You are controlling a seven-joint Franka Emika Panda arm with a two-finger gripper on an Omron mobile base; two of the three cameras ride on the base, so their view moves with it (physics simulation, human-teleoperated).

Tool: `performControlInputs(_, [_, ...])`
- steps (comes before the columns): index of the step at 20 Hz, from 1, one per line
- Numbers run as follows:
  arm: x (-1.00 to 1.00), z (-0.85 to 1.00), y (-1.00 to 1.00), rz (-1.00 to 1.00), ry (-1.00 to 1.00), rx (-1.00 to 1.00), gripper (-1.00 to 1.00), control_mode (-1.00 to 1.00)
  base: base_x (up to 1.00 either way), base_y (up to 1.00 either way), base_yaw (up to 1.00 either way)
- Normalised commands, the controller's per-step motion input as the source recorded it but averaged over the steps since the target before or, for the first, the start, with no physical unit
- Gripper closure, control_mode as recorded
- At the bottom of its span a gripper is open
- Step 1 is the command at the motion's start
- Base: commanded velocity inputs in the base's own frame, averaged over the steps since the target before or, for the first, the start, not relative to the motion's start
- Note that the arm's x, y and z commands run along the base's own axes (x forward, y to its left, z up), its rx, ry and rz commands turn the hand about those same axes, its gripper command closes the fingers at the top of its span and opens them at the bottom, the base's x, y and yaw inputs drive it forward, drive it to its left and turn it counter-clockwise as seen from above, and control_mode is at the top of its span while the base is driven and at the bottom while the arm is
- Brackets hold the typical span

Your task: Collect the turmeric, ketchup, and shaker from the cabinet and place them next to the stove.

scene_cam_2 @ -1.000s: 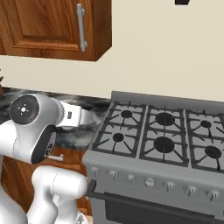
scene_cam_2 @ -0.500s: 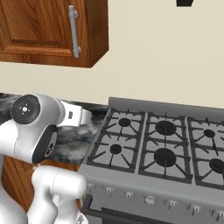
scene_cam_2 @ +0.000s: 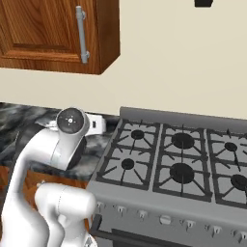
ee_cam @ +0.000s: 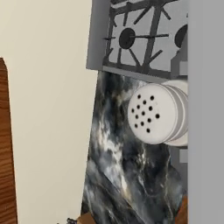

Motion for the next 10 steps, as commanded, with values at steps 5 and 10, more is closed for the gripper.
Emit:
performControlInputs(5, [0.53,-0.52,0.02,0.40,0.00,0.00,1.00,-1.00,0.00,0.00,0.00])
performControlInputs(10, [0.28,-0.24,0.04,0.17,0.00,0.00,1.00,-1.00,0.00,0.00,0.00])
